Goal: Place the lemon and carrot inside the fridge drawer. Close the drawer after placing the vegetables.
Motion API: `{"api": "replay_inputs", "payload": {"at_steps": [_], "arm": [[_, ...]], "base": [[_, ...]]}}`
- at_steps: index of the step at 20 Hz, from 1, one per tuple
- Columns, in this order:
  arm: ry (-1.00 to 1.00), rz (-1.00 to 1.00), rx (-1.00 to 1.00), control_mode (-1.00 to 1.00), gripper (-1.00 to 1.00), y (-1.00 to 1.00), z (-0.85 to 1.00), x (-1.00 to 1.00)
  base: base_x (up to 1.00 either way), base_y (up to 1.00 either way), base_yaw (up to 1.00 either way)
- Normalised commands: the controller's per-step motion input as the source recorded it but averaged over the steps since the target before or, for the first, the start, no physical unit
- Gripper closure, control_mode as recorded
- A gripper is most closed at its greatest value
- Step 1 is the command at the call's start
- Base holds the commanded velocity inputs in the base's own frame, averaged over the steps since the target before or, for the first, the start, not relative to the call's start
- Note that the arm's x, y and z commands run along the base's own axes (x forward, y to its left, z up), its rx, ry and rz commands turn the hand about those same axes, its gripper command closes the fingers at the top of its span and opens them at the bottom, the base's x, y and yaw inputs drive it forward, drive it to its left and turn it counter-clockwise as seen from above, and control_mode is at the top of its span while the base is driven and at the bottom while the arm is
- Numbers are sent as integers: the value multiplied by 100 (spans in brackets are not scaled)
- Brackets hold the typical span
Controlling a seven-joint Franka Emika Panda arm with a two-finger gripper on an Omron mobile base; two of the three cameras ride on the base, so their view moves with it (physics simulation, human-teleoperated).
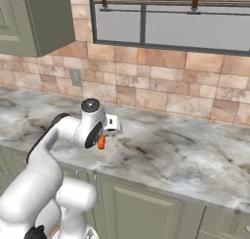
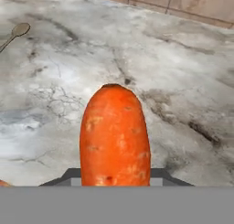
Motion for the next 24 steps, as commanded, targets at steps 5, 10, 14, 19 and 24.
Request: {"api": "replay_inputs", "payload": {"at_steps": [5,10,14,19,24], "arm": [[-20,0,0,-100,100,20,100,-70],[-10,0,0,-100,100,15,88,-76],[-2,0,0,-100,100,6,65,-84],[0,0,0,-100,100,17,15,-61],[5,4,-5,-100,100,21,-16,7]], "base": [[0,0,0],[0,0,0],[0,0,0],[0,0,0],[0,0,0]]}}
